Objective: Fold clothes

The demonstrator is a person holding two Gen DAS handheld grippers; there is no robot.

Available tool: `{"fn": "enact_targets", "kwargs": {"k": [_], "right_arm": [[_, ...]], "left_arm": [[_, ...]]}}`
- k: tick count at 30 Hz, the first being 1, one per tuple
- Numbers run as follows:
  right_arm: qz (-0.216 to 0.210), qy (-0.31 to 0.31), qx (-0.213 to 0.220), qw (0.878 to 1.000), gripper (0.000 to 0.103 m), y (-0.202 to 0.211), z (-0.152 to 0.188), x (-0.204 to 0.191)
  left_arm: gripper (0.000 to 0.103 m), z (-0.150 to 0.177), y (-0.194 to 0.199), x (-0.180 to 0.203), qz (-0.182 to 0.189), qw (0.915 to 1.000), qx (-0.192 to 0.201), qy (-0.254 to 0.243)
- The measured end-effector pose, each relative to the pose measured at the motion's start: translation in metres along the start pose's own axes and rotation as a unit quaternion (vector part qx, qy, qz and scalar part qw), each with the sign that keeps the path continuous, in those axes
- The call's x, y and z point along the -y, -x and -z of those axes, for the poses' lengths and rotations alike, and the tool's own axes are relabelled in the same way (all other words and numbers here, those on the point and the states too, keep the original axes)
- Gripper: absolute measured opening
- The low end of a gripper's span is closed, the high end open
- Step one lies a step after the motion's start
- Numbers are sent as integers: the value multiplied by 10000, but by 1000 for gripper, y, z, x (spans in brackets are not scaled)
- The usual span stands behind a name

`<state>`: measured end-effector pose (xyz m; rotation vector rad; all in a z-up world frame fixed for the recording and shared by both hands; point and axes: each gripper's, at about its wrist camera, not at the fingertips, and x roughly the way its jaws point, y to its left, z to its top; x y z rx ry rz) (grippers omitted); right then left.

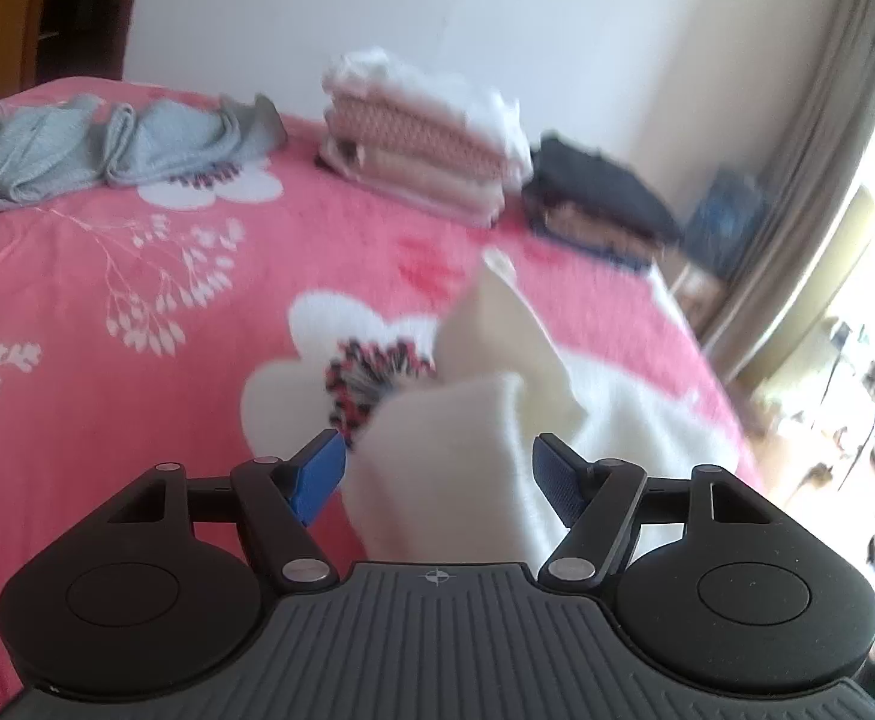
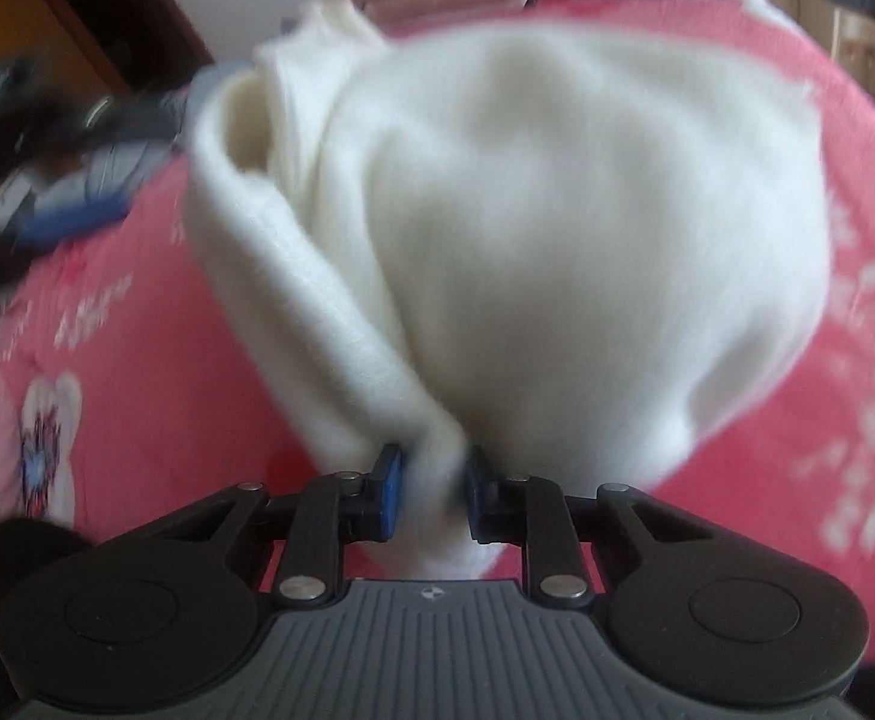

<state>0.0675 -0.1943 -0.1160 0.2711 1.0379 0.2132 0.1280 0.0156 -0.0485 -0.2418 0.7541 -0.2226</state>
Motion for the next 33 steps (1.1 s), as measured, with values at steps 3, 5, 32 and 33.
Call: {"fn": "enact_targets", "kwargs": {"k": [3,5,32,33], "right_arm": [[-55,196,-79,9998,23,6,13,-12],[-152,396,-22,9991,25,21,13,-17],[-222,28,-380,9990,48,-40,-163,59],[-267,90,-403,9988,48,-31,-153,58]], "left_arm": [[69,14,-16,1,-378,9987,-231,-267],[69,21,-22,-4,-587,9973,-241,-374],[69,27,25,-6,1088,9897,278,-883],[69,28,25,-2,1211,9878,275,-940]]}}
